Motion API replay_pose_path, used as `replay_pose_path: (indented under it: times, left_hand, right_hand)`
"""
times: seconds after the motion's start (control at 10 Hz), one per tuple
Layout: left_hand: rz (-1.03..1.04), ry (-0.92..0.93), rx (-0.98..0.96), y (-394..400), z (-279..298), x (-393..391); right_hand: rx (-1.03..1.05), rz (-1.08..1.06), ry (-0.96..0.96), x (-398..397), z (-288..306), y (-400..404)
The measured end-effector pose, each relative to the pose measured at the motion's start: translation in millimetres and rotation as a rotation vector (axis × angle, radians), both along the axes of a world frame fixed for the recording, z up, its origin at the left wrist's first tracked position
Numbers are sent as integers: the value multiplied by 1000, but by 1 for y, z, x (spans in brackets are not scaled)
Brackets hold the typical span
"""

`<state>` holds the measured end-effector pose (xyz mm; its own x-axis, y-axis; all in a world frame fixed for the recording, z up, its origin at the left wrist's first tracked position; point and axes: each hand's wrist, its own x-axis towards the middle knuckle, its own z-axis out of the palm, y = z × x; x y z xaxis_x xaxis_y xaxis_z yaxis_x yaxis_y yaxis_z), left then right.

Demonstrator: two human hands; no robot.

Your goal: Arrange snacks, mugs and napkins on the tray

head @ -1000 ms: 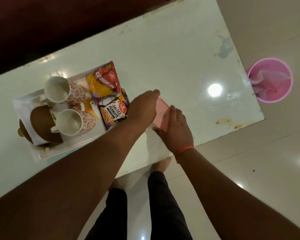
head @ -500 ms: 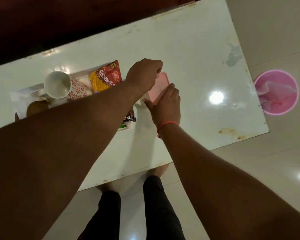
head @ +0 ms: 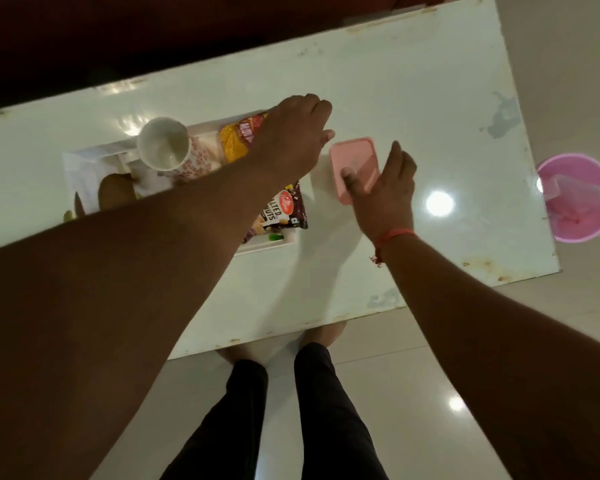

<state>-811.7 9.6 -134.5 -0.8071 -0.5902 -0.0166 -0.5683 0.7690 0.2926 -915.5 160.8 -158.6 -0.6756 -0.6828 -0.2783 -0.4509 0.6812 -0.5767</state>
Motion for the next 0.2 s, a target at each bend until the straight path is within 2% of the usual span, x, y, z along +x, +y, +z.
replay_pose_path:
  times: [0.2]
  left_hand:
    - [20,-38,-198,-26,36,81]
  right_hand:
    - [12,150,110,10,34,-20]
